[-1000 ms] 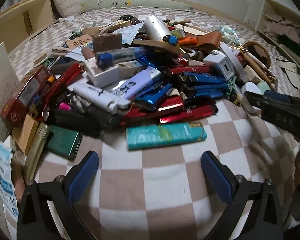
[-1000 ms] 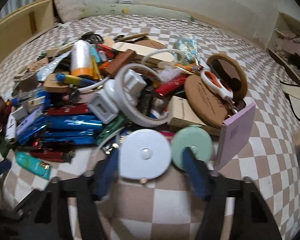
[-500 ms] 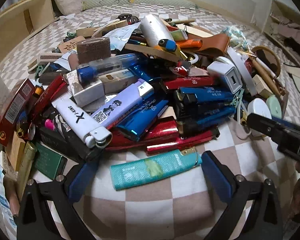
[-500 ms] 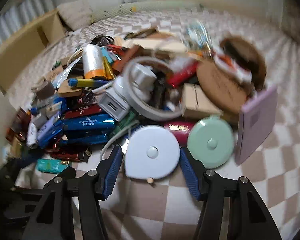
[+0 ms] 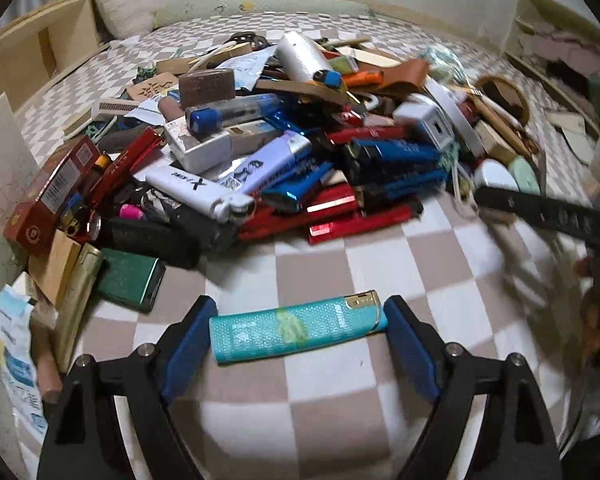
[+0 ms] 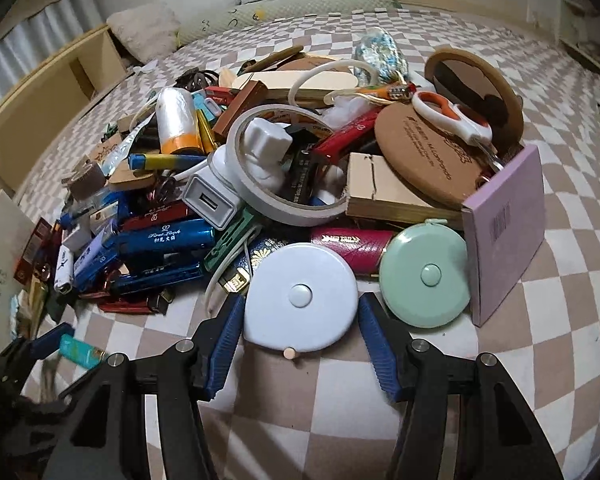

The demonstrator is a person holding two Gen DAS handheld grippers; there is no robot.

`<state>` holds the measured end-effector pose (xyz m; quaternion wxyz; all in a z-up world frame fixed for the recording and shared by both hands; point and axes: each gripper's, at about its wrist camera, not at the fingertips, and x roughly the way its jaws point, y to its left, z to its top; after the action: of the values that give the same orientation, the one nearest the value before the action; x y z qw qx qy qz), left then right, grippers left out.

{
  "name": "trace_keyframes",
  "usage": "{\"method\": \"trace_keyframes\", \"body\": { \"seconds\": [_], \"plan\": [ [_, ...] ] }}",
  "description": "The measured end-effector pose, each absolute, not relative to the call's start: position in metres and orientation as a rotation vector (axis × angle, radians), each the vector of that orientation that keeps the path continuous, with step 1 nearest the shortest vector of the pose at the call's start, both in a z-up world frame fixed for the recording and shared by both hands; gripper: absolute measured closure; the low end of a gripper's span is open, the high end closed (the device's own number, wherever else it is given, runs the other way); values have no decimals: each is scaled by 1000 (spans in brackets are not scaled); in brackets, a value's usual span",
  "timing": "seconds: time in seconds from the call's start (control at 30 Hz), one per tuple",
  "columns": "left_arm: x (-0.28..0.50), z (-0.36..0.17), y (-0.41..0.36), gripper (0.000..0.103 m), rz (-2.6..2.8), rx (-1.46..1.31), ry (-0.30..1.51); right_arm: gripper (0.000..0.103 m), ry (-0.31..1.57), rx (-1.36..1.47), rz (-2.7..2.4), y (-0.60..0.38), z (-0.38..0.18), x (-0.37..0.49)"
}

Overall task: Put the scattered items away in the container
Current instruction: 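Grasp the teal lighter with the left gripper while the right gripper grasps the white tape measure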

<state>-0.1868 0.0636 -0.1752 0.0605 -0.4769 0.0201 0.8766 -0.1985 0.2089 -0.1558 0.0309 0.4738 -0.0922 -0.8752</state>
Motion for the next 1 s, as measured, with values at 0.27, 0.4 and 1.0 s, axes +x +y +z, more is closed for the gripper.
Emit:
{"method": "trace_keyframes", "body": {
  "seconds": [0.27, 0.4, 1.0],
  "plan": [
    [-165, -175, 52, 18, 2653, -1439, 60, 47, -269, 1476, -2719, 205, -157, -196],
    [-161, -174, 52, 18, 2662, -1427, 68, 47, -241, 1498, -2710, 203, -157, -189],
    [-140, -166, 44, 18, 2669, -1411, -5, 47, -236, 1540, -2719, 178, -146, -137]
  ]
}}
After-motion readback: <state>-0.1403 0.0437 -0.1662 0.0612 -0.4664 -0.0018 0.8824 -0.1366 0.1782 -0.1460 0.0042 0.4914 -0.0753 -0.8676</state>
